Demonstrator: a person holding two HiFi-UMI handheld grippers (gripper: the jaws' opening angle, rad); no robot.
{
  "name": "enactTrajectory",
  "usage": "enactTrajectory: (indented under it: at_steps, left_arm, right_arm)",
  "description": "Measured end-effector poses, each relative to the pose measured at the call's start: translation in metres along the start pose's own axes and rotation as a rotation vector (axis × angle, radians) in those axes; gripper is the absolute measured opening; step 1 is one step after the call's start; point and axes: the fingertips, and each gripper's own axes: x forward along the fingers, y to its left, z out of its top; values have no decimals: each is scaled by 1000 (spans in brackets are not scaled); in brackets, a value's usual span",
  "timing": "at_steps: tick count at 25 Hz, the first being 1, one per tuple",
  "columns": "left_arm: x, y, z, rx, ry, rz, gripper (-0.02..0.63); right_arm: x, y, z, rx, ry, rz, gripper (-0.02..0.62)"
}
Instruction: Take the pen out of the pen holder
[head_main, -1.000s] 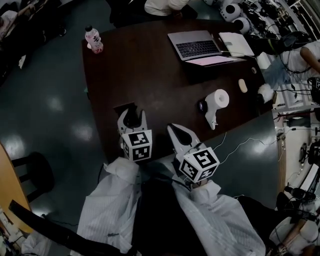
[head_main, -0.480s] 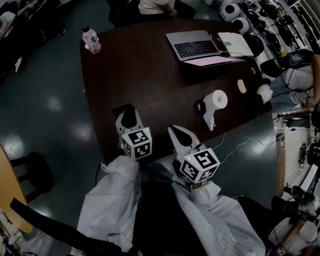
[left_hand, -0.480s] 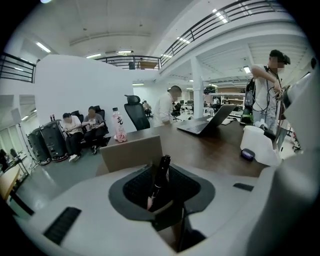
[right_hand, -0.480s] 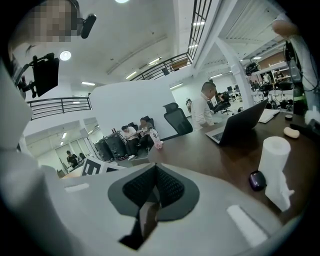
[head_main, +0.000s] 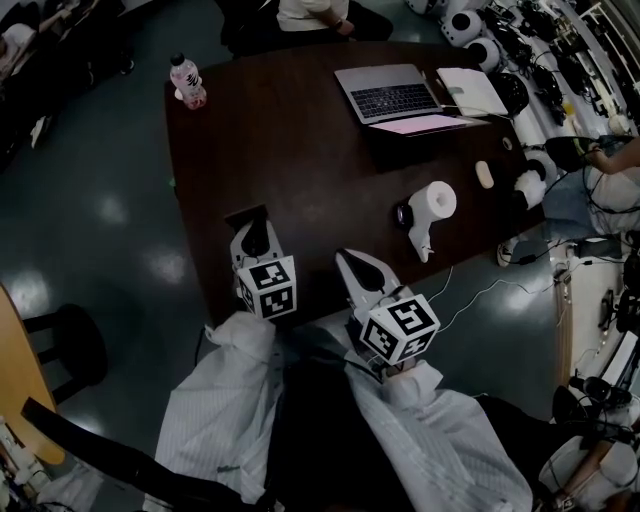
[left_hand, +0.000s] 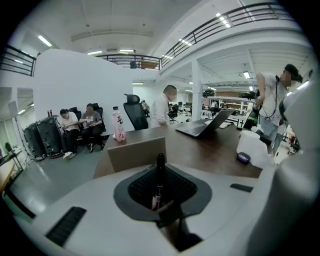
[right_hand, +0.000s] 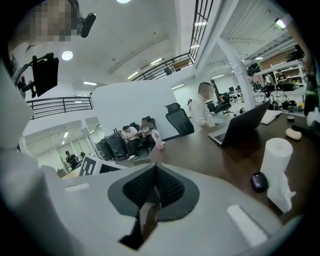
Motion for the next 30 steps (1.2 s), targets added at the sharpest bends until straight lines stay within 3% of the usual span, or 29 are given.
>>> enactTrajectory:
  at_steps: [15, 25, 30]
  left_arm:
    - [-68, 32, 38, -33, -130, -106, 46]
    - [-143, 48, 93, -148, -266, -265, 46]
    - [-166, 49, 116, -151, -321, -302, 46]
  right_arm:
    - [6, 39, 10, -40, -43, 32, 2]
    - [13, 75, 50, -124, -113, 58, 2]
    - [17, 95, 67, -174, -142, 80, 1]
